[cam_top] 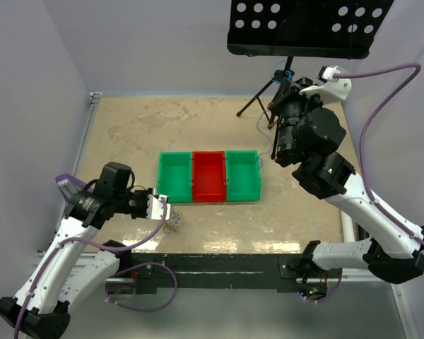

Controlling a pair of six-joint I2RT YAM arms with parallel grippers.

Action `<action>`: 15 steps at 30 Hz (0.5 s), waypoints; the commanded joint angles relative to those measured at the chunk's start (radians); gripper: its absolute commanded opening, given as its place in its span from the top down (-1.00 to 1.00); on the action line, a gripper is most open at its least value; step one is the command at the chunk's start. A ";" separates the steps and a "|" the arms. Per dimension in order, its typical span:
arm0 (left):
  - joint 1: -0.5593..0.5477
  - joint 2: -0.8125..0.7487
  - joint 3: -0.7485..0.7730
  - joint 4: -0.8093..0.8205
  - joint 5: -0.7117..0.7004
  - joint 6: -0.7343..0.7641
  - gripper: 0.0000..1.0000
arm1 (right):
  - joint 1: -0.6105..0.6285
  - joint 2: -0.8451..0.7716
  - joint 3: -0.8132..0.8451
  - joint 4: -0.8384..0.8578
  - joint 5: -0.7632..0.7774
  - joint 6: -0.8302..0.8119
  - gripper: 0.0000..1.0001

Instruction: Untangle the cables

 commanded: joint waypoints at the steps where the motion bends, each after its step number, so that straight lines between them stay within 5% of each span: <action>1: 0.005 -0.009 -0.006 0.001 0.020 0.024 1.00 | -0.007 0.010 0.053 0.026 -0.036 -0.026 1.00; 15: 0.005 -0.012 -0.014 -0.005 0.009 0.038 1.00 | -0.007 0.047 0.020 0.006 -0.086 0.037 1.00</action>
